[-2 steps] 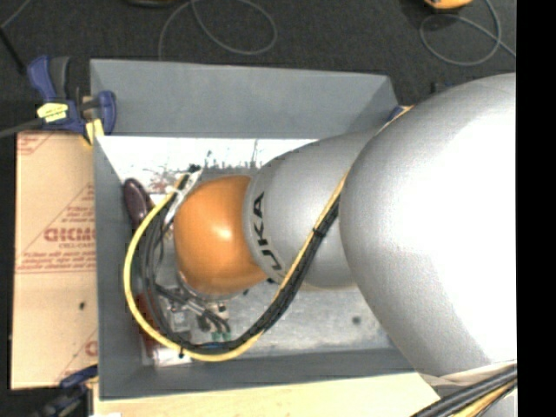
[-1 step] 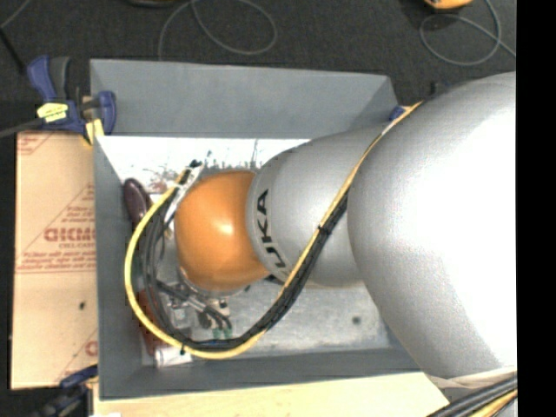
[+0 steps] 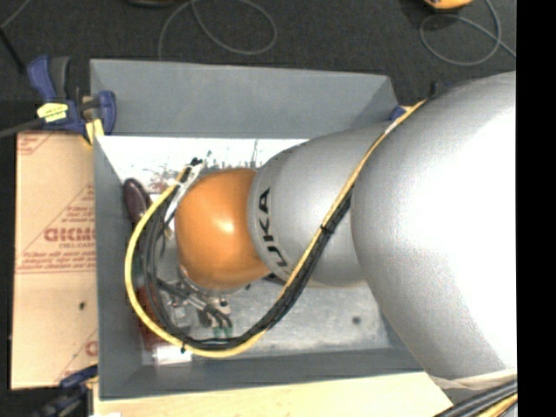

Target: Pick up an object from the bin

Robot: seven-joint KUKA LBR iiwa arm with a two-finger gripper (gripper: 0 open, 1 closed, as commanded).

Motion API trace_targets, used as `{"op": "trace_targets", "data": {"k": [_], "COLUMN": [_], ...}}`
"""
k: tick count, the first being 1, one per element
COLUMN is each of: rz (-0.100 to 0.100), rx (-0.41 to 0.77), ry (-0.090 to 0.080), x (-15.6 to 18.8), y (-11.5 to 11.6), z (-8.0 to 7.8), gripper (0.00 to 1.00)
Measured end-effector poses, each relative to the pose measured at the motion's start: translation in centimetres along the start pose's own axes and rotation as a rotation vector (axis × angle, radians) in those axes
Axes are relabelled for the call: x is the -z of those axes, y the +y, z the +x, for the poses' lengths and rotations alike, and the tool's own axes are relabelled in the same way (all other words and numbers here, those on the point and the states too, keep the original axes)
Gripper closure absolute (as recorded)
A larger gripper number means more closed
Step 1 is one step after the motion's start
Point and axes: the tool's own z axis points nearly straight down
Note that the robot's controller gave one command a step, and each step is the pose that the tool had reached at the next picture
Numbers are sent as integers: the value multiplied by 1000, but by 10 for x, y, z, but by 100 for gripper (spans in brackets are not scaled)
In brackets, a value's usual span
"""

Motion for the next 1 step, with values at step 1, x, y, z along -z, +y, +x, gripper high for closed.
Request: {"op": "trace_targets", "data": {"k": [1], "rz": [1], "rx": [-1], "ry": [5], "x": [5], "y": [0], "z": [1], "gripper": [100]}}
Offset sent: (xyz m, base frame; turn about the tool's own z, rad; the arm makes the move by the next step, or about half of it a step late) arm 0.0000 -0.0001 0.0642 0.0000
